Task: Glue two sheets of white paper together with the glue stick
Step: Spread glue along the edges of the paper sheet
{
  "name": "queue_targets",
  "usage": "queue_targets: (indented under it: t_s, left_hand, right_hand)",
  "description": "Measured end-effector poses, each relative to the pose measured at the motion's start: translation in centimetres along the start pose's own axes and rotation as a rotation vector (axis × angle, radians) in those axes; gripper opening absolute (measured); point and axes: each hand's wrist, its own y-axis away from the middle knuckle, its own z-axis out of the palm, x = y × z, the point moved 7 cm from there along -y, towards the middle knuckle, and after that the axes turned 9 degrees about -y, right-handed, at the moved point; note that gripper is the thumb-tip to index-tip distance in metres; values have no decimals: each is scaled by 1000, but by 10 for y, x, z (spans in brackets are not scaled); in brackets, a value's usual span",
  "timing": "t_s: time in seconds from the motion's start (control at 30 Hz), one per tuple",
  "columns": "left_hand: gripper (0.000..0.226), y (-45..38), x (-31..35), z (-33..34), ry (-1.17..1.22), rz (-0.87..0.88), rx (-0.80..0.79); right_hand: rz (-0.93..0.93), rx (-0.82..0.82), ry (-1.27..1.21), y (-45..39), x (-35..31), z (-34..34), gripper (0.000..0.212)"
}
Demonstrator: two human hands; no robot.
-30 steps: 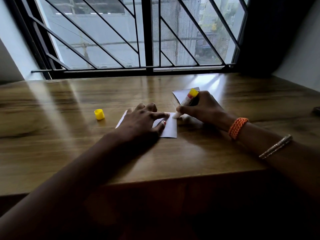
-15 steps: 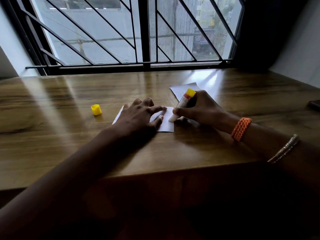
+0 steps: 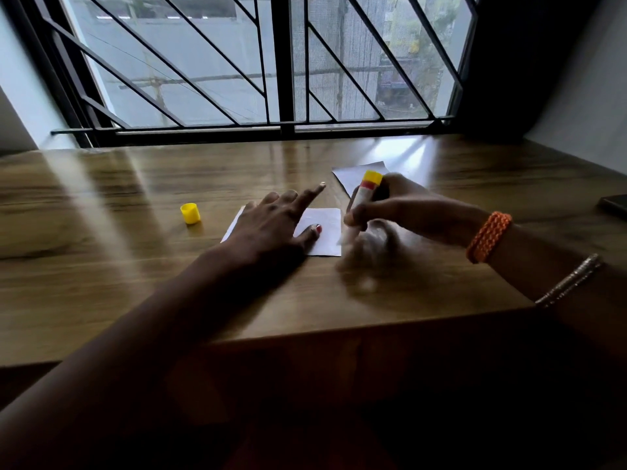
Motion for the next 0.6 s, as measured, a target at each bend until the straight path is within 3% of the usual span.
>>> queue_targets:
  t_s: [0.13, 0.27, 0.33, 0.4, 0.5, 0.6]
  left_hand:
    - [32, -1, -15, -7, 242, -36, -1]
    - [43, 18, -29, 12, 186, -4, -347]
    - [45, 22, -28, 10, -56, -24, -298]
    - [47, 22, -17, -2, -288, -97, -151]
    - [48, 21, -1, -11, -349, -222, -90]
    - [44, 15, 4, -15, -373, -238, -65]
  right_hand:
    - [-17, 190, -179, -15, 5, -25, 6]
    - [-2, 286, -149, -29, 6, -36, 17]
    - [-15, 326, -139, -36, 2, -35, 17]
    - [-54, 365, -172, -44, -3, -33, 17]
    - [-84, 386, -154, -56, -3, -28, 14]
    - [-31, 408, -68, -62, 7, -25, 17]
